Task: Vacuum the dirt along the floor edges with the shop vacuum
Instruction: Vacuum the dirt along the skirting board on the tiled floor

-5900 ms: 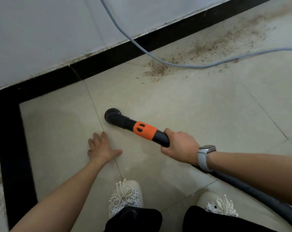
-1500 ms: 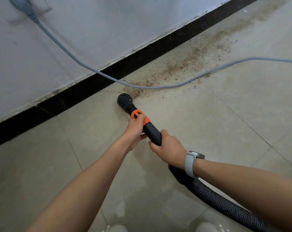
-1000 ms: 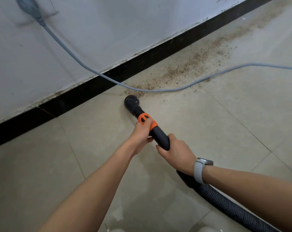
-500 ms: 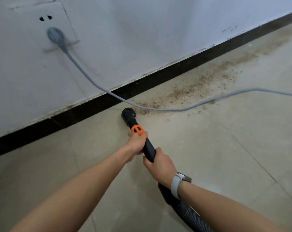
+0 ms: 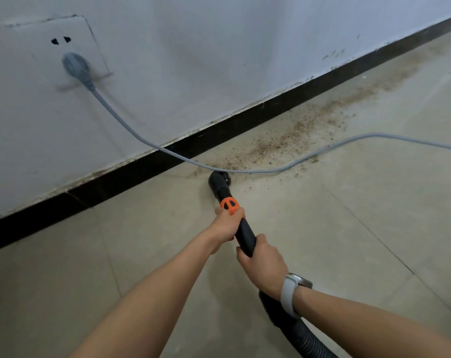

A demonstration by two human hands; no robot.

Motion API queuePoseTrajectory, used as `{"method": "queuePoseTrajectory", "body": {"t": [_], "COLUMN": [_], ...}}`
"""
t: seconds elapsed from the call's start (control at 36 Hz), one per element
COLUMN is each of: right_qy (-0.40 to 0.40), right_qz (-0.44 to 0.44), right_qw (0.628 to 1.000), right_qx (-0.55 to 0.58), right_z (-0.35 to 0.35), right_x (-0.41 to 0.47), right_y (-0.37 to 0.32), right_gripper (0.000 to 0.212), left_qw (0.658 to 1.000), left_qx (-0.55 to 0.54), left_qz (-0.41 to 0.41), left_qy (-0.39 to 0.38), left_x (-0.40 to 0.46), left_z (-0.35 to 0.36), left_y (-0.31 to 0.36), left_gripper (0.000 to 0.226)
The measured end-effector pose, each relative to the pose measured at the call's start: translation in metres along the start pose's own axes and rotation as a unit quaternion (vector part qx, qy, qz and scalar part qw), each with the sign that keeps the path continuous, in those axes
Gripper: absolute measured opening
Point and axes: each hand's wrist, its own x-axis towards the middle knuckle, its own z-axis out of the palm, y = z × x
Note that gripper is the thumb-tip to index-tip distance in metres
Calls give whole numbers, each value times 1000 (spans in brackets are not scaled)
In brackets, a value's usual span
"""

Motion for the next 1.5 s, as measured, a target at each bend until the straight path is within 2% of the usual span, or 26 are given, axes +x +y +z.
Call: {"method": "queuePoseTrajectory", "body": {"t": [0.28, 0.47, 0.81, 0.92, 1.03, 1.19, 1.5], "right_qy": [-67, -63, 31, 16, -9, -25, -6], "right_qz": [-71, -61, -7, -21, -59, -93, -61], "right_qw": [995, 996, 999, 1000, 998, 995, 998], "right_qx": [1, 12, -9, -3, -22, -24, -7], "right_z": [12, 19, 7, 6, 7, 15, 10], "right_x": [20, 29, 29, 33, 39, 48, 69], "right_y": [-40, -51, -16, -16, -25, -52, -50], "right_gripper": [29, 30, 31, 30, 30, 29, 29], "left_qw": [992, 994, 999, 998, 995, 991, 994], "left_qx": [-49, -46, -27, -39, -62, -90, -82], "left_qz": [13, 6, 33, 40, 36, 33, 36], "left_qy": [111, 98, 12, 27, 67, 93, 55], "left_x": [17, 31, 33, 32, 32, 39, 56], "left_z": [-43, -57, -10, -10, -25, -56, -46], "left_y": [-11, -7, 9, 9, 3, 2, 22], "left_gripper": [49, 52, 46, 47, 34, 30, 36]}}
